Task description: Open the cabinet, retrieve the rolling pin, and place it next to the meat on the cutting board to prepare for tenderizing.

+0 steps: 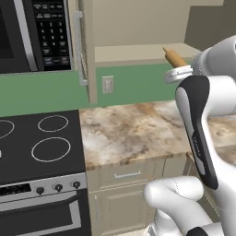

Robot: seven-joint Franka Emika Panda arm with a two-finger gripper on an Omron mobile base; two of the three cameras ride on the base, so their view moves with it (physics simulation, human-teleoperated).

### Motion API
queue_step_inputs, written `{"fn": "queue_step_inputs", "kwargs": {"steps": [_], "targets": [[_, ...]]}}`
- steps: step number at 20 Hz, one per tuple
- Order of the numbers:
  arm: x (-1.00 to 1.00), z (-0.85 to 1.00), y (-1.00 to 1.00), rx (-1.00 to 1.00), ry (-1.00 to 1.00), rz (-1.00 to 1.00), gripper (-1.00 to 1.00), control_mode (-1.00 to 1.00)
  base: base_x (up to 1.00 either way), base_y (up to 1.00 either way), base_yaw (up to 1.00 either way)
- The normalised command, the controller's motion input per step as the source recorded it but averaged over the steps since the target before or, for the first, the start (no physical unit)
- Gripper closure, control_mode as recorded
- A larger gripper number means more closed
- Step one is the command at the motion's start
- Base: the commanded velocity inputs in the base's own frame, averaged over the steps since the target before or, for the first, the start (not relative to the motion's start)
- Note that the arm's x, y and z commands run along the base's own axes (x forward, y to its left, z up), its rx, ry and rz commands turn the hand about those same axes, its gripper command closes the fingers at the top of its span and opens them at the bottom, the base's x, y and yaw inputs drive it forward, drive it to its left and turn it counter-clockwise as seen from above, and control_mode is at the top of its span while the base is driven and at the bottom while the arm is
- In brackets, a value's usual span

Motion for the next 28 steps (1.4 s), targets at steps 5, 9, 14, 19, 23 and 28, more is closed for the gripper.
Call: {"fn": "queue_step_inputs", "kwargs": {"steps": [5,9,14,19,23,28], "targets": [[0.0,0.0,0.0,0.0,0.0,0.0,1.0,1.0,-0.89,0.26,0.0],[0.0,0.0,0.0,0.0,0.0,0.0,1.0,1.0,-0.87,0.39,-0.02],[0.0,0.0,0.0,0.0,0.0,0.0,1.0,1.0,-0.86,0.47,-0.05],[0.0,0.0,0.0,0.0,0.0,0.0,1.0,1.0,-0.78,0.67,-0.05],[0.0,0.0,0.0,0.0,0.0,0.0,1.0,1.0,-0.71,0.81,-0.04],[0.0,0.0,0.0,0.0,0.0,0.0,1.0,1.0,-0.58,0.77,-0.03]]}}
